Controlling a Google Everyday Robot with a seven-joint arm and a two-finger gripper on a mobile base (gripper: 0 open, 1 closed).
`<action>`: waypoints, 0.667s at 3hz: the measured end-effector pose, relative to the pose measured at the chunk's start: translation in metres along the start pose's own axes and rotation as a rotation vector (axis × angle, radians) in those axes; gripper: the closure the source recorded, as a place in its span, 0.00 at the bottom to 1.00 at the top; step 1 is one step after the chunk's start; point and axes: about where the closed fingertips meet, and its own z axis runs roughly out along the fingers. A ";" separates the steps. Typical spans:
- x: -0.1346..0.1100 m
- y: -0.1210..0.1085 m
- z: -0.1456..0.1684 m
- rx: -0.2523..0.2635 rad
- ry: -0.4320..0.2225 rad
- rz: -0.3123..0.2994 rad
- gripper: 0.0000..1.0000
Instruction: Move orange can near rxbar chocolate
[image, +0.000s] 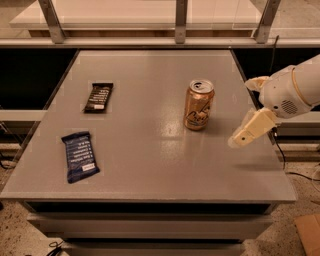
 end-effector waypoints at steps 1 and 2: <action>-0.006 -0.002 0.005 0.014 -0.060 0.009 0.00; -0.020 -0.007 0.010 0.018 -0.140 -0.002 0.00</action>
Offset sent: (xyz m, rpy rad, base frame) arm 0.0276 0.0261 0.0143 0.2090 -0.1254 0.0309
